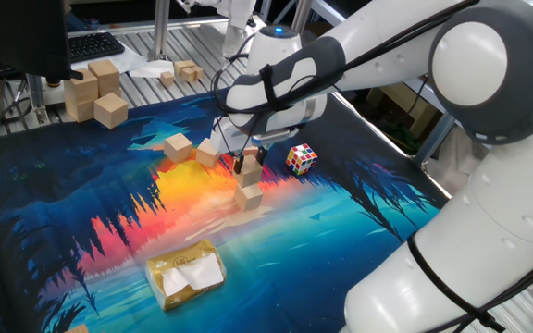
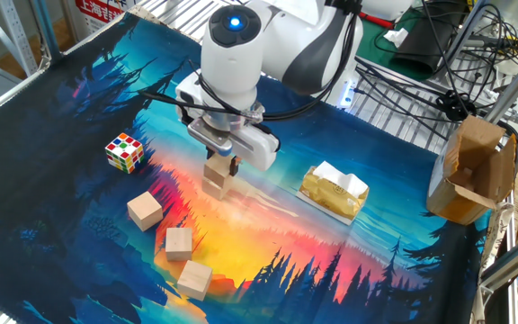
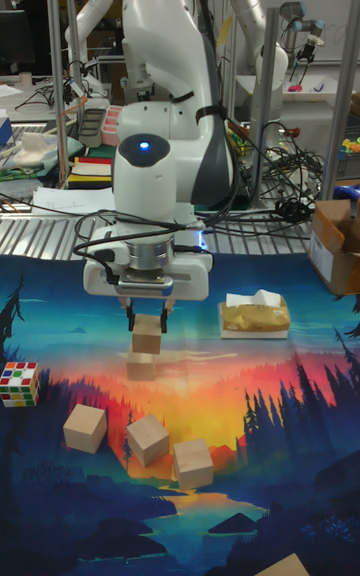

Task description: Stack the blocks in a vertical line of five

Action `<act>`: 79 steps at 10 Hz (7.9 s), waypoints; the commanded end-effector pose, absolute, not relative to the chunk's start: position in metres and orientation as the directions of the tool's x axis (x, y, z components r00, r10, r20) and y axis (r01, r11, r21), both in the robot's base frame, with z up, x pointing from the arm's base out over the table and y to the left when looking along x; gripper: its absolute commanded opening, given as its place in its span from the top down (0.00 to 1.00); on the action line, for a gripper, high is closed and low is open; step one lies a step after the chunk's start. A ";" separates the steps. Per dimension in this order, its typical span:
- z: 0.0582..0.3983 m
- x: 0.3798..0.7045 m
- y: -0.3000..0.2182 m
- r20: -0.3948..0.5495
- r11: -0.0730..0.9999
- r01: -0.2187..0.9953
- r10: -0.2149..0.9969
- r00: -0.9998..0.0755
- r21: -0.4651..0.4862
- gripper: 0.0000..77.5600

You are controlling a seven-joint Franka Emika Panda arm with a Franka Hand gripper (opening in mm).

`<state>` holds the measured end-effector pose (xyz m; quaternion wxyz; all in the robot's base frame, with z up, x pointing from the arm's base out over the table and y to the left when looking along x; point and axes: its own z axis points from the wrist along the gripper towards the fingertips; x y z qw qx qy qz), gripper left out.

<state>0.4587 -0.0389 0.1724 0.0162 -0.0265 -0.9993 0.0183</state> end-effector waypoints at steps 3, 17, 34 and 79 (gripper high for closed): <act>0.163 0.449 -0.047 0.029 0.999 0.010 0.011 -1.000 -0.037 0.98; 0.145 0.440 -0.062 0.028 1.000 0.021 0.021 -0.999 0.023 0.98; 0.141 0.440 -0.061 0.022 0.998 0.039 0.038 -0.999 0.039 0.98; 0.196 0.531 -0.047 0.021 0.801 0.598 0.599 -0.801 -0.031 0.00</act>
